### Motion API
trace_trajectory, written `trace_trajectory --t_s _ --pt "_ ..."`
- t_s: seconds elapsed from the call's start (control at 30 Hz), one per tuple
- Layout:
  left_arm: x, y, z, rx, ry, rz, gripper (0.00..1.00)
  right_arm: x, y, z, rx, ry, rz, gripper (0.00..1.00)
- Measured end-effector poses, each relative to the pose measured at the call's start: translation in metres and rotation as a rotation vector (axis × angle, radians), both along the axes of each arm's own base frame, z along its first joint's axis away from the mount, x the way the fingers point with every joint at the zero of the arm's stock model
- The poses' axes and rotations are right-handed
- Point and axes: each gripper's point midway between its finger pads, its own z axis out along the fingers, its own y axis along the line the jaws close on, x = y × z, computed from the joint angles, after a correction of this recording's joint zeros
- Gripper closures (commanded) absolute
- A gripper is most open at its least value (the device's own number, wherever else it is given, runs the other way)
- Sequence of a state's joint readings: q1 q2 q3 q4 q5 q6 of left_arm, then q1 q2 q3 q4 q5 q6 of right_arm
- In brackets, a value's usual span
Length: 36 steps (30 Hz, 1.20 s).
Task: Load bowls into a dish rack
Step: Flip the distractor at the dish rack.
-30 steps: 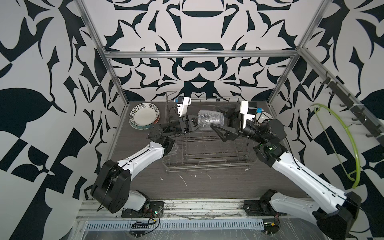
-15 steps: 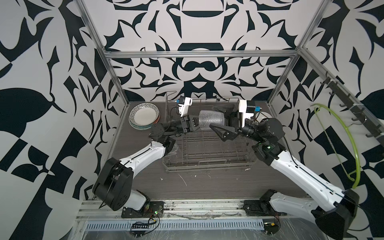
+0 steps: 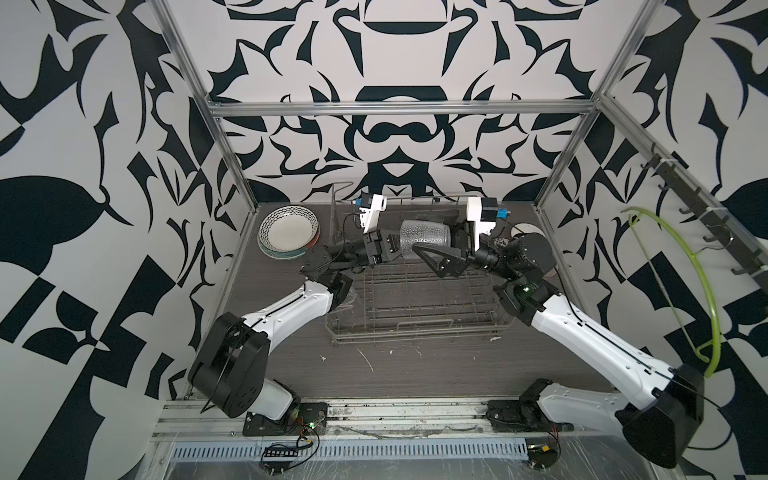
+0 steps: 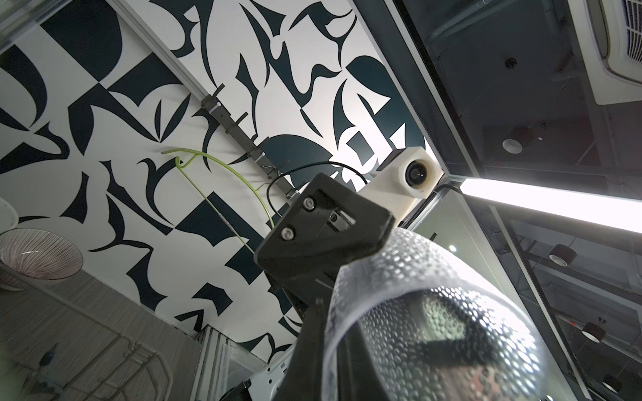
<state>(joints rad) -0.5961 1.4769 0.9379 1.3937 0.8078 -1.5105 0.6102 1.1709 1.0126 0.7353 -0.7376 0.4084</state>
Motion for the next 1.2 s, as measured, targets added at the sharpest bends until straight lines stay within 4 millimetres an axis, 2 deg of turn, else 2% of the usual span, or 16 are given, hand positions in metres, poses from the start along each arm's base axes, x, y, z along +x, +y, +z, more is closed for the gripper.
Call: trace_trajectory --t_s 0.17,0.23,0.4,0.5,0.6,0.87,1.0,1.07,1.13,1.2 --pt "0.001 0.0 0.001 -0.004 -0.01 0.009 1.0 0.0 0.0 0.002 0.0 -0.005 0.014 0.4" --pt "0.001 0.001 0.001 -0.006 -0.011 0.013 0.97 0.0 0.001 0.002 -0.001 -0.006 0.017 0.42" --pt "0.001 0.001 0.001 -0.006 -0.02 0.015 0.71 0.002 -0.001 0.002 -0.008 -0.008 0.015 0.43" --pt "0.0 0.001 -0.004 0.002 -0.014 0.014 0.62 0.006 -0.003 0.001 -0.023 -0.004 0.004 0.43" --pt "0.004 0.003 -0.015 0.02 0.007 0.023 0.59 0.012 -0.007 0.006 -0.038 -0.01 -0.018 0.44" --pt "0.015 0.012 -0.032 0.101 0.044 0.094 0.58 0.024 -0.017 0.019 -0.09 -0.033 -0.073 0.43" --pt "0.028 0.02 -0.045 0.28 0.092 0.276 0.57 0.034 -0.013 0.02 -0.143 -0.034 -0.096 0.43" --pt "0.034 0.032 -0.039 0.373 0.099 0.414 0.57 0.044 -0.009 0.012 -0.179 -0.01 -0.107 0.44" --pt "0.037 0.053 -0.031 0.449 0.085 0.561 0.57 0.059 -0.002 -0.005 -0.223 0.037 -0.114 0.44" --pt "0.033 0.074 -0.034 0.512 0.078 0.668 0.57 0.075 0.006 -0.028 -0.269 0.098 -0.112 0.44"
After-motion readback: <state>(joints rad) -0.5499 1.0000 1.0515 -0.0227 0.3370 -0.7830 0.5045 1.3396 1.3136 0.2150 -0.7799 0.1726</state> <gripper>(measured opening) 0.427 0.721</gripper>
